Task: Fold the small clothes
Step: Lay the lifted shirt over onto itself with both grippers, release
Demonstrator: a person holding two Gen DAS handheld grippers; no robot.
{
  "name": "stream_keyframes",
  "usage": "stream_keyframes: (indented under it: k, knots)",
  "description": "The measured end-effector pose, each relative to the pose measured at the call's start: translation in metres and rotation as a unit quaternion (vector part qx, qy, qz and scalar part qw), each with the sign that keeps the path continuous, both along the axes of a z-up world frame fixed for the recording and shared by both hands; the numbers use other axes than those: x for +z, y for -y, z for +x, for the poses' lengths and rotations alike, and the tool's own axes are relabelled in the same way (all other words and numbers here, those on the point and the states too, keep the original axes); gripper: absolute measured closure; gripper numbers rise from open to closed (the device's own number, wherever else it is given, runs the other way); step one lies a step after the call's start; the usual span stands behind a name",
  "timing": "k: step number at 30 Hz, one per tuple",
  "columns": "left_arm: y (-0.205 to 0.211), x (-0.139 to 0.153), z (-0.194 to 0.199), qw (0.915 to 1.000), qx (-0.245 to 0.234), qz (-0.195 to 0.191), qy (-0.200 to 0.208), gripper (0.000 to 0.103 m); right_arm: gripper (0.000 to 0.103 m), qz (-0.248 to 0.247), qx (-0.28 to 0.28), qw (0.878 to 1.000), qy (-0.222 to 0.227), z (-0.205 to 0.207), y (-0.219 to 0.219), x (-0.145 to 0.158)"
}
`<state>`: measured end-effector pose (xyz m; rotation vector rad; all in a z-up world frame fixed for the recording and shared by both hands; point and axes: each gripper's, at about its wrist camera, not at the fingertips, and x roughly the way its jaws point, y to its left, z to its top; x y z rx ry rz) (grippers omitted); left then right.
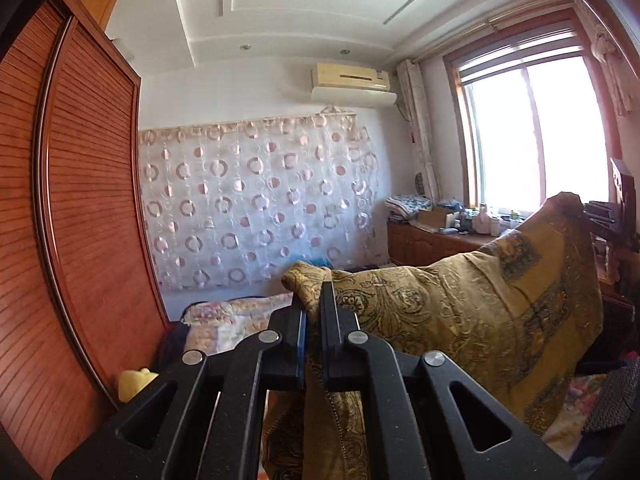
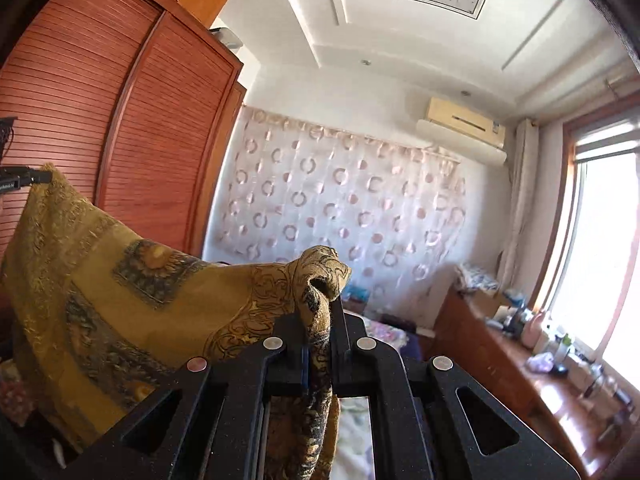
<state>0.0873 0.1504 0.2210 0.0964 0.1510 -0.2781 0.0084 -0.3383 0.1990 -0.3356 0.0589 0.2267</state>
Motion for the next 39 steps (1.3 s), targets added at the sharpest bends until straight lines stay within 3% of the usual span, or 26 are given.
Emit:
stream_keyframes:
  k: [4, 9, 13, 18, 23, 27, 29, 31, 32, 35, 36, 39]
  knots:
    - [0.010, -0.025, 0.092, 0.9988, 0.024, 0.009, -0.042, 0.097, 0.096, -0.015, -0.019, 0.999, -0.030, 0.067, -0.010, -0.013]
    - [0.025, -0.124, 0.211, 0.9890, 0.040, 0.016, -0.142, 0.097, 0.096, -0.025, -0.054, 0.991, -0.122, 0.182, -0.032, -0.093]
    - [0.048, -0.189, 0.262, 0.9782, 0.042, 0.037, -0.200, 0.097, 0.096, -0.039, -0.068, 0.980, -0.184, 0.248, -0.050, -0.164]
    - [0.059, -0.219, 0.299, 0.9717, 0.045, 0.046, -0.227, 0.097, 0.096, -0.066, -0.068, 0.969, -0.227, 0.304, -0.076, -0.207]
    - [0.061, -0.223, 0.312, 0.9684, 0.043, 0.056, -0.239, 0.095, 0.096, -0.069, -0.072, 0.962, -0.253, 0.343, -0.067, -0.207]
    - [0.062, -0.230, 0.313, 0.9652, 0.044, 0.072, -0.248, 0.075, 0.096, -0.068, -0.074, 0.954, -0.281, 0.366, -0.058, -0.194]
    - [0.059, -0.230, 0.308, 0.9645, 0.039, 0.069, -0.252, 0.059, 0.096, -0.070, -0.078, 0.951, -0.290, 0.382, -0.055, -0.187]
    - [0.059, -0.230, 0.301, 0.9631, 0.029, 0.069, -0.258, 0.059, 0.096, -0.061, -0.076, 0.949, -0.300, 0.386, -0.051, -0.185]
    - [0.060, -0.230, 0.296, 0.9620, 0.029, 0.072, -0.262, 0.053, 0.095, -0.055, -0.075, 0.948, -0.305, 0.391, -0.049, -0.184]
    - [0.062, -0.229, 0.277, 0.9632, 0.016, 0.071, -0.259, 0.033, 0.078, -0.029, -0.070, 0.944, -0.320, 0.387, -0.042, -0.175]
    - [0.064, -0.229, 0.269, 0.9629, 0.004, 0.066, -0.262, 0.033, 0.071, -0.022, -0.070, 0.946, -0.317, 0.382, -0.039, -0.169]
    - [0.069, -0.229, 0.241, 0.9617, -0.020, 0.055, -0.268, 0.025, 0.069, -0.004, -0.055, 0.949, -0.309, 0.356, -0.032, -0.154]
